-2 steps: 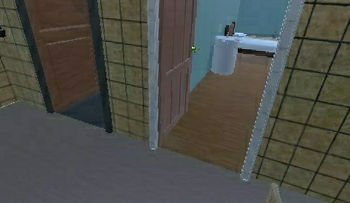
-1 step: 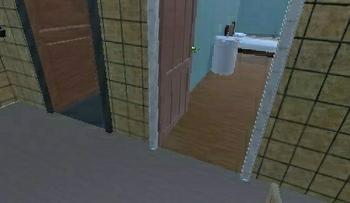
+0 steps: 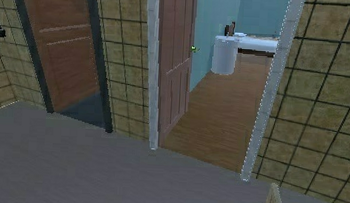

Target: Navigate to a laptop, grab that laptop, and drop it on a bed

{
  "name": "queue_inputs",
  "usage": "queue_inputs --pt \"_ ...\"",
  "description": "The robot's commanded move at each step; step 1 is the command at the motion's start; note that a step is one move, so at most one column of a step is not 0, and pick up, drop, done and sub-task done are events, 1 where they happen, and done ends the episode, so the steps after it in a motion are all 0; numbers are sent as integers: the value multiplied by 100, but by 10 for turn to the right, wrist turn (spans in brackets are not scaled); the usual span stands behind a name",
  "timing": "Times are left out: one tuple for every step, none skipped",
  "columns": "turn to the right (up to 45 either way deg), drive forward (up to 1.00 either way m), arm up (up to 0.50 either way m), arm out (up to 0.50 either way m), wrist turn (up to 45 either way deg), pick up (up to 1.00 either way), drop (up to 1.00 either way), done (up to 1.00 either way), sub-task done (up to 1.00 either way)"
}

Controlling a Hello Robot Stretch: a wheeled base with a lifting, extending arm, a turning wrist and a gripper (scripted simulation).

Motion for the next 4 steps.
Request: queue_inputs --pt "0 0 10 0 0 0 0 0 0" --pt "0 0 20 0 0 0 0 0 0" --pt "0 0 0 0 -450 0 0 0 0" --pt "0 0 0 0 -450 0 0 0 0"
